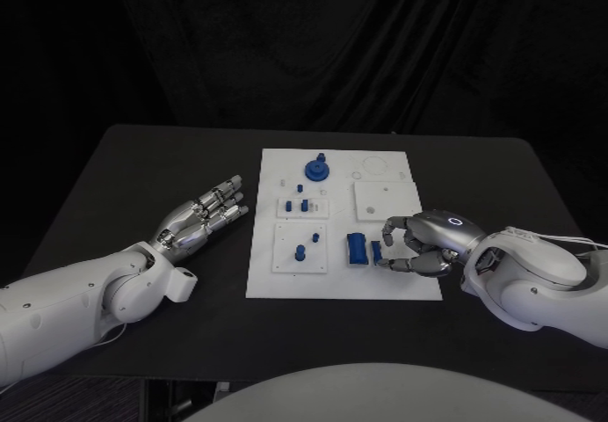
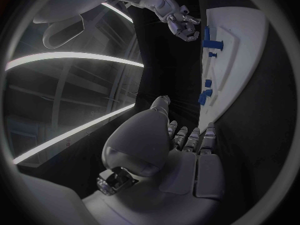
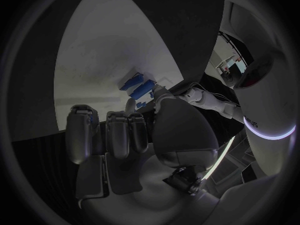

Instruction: Assemble the parts on the task board

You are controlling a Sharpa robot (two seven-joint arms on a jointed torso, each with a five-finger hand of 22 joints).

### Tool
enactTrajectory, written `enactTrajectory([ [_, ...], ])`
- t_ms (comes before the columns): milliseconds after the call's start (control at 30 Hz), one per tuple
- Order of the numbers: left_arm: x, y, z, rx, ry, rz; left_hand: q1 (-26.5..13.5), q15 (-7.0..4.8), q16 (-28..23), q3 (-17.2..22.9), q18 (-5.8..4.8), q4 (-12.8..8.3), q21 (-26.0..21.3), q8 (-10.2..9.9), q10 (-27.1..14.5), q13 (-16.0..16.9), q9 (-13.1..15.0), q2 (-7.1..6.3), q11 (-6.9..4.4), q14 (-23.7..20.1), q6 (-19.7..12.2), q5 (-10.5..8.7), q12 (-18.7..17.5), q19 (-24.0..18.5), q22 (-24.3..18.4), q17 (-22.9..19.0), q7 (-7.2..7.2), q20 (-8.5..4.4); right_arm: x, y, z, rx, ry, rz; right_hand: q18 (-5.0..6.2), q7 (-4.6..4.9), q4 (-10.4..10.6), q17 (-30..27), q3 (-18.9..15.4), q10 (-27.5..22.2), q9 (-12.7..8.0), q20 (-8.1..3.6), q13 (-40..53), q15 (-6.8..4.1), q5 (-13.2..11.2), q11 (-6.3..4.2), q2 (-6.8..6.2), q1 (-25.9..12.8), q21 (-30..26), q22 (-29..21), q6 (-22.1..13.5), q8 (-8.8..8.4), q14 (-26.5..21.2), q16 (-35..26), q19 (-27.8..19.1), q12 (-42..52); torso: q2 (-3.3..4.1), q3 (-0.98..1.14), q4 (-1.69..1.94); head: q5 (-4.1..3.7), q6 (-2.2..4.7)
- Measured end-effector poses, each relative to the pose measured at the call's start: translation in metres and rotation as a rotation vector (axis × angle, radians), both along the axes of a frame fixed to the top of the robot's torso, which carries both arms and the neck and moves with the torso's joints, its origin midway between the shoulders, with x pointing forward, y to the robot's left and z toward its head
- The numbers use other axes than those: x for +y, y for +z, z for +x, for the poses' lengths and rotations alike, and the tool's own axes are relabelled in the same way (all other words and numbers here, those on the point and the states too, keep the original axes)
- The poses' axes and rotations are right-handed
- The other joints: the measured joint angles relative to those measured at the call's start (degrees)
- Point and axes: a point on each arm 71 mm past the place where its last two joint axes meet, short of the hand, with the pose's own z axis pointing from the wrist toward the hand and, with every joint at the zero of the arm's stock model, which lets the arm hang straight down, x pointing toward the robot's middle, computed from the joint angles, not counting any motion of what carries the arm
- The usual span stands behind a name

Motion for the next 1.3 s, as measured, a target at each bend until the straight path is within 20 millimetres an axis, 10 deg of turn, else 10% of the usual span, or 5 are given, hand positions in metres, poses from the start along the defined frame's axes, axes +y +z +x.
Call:
enactTrajectory([
  [367,0.001,-0.001,-0.001,0.002,0.002,0.001,0.0,0.00,0.0,0.0,0.00,0.0,0.0,0.0,0.0,0.0,0.0,0.00,0.00,0.0,0.0,0.00,0.0,0.0,0.0,0.0,0.00,0.00,0.002,-0.006,-0.008,-0.009,0.040,0.001,0.00,0.40,1.6,0.0,-0.1,-0.2,-0.2,0.00,0.0,0.15,0.3,0.20,-3.61,1.1,-0.3,0.0,-2.3,1.50,0.2,0.0,0.0,0.0,-0.02,-0.02,0.00,-0.02,0.00],
  [700,0.001,-0.002,-0.001,0.004,0.001,0.001,0.0,0.00,0.0,0.0,0.00,0.0,0.0,0.0,0.2,0.0,0.0,0.00,0.20,0.0,0.2,0.00,0.0,0.0,0.0,0.0,0.20,0.00,0.001,-0.007,-0.008,-0.028,0.039,-0.001,0.91,0.52,1.0,0.0,1.5,0.0,-0.8,0.41,0.0,0.55,0.3,0.40,-1.05,3.3,-3.0,0.0,-3.8,3.21,0.2,0.0,0.0,0.0,-0.03,0.04,-0.05,0.07,0.00],
  [1300,0.001,-0.002,-0.001,0.006,0.001,0.001,-0.2,0.00,0.0,0.0,-0.01,0.0,0.0,0.0,0.2,0.0,0.0,0.23,0.20,0.0,0.2,0.00,0.0,0.0,0.0,0.0,0.20,0.00,0.001,-0.011,-0.002,-0.032,0.029,-0.015,0.91,0.72,0.5,0.0,2.1,-0.2,-1.3,0.41,0.0,0.55,0.3,0.60,-0.76,6.2,-3.0,0.0,-4.0,4.47,0.2,0.0,0.0,0.0,0.03,-0.03,0.02,-0.01,0.00],
])
